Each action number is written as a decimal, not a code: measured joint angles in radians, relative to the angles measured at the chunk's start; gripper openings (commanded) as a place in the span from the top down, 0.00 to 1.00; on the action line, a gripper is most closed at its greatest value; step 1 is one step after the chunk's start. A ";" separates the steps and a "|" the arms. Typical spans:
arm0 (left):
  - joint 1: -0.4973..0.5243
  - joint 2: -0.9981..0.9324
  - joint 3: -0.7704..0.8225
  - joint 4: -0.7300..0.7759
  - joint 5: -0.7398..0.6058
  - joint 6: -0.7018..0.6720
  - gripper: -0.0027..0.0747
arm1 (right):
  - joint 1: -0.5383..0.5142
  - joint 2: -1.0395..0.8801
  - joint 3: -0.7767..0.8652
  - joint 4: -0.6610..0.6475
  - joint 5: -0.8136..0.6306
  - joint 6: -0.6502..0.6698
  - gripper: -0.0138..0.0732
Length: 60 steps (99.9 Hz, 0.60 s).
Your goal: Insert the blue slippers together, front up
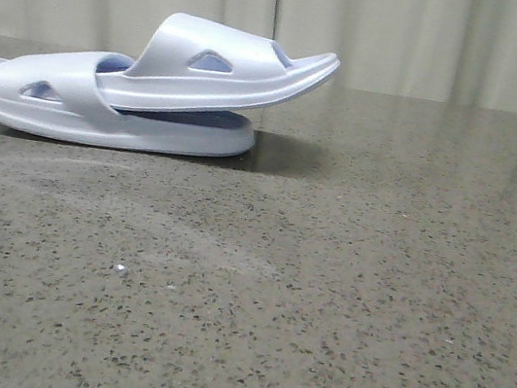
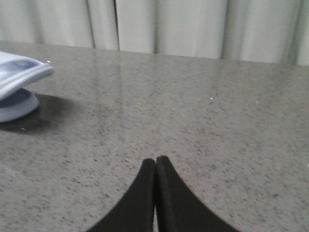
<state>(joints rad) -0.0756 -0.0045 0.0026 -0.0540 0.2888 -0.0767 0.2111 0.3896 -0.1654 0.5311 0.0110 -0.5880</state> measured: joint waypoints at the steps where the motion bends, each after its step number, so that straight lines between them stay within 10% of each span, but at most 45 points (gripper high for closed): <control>1: 0.000 0.000 0.000 0.000 0.000 0.000 0.95 | -0.010 0.000 0.003 -0.038 0.000 0.034 0.94; 26: 0.000 0.000 0.000 0.000 0.002 0.000 0.95 | -0.183 -0.193 0.142 -0.393 -0.022 0.298 0.94; 60: 0.000 0.000 0.000 -0.002 0.004 0.000 0.95 | -0.310 -0.389 0.176 -0.449 0.083 0.380 0.94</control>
<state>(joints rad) -0.0756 -0.0045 0.0026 -0.0563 0.2931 -0.0767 -0.0993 0.0007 0.0111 0.0818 0.0943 -0.2077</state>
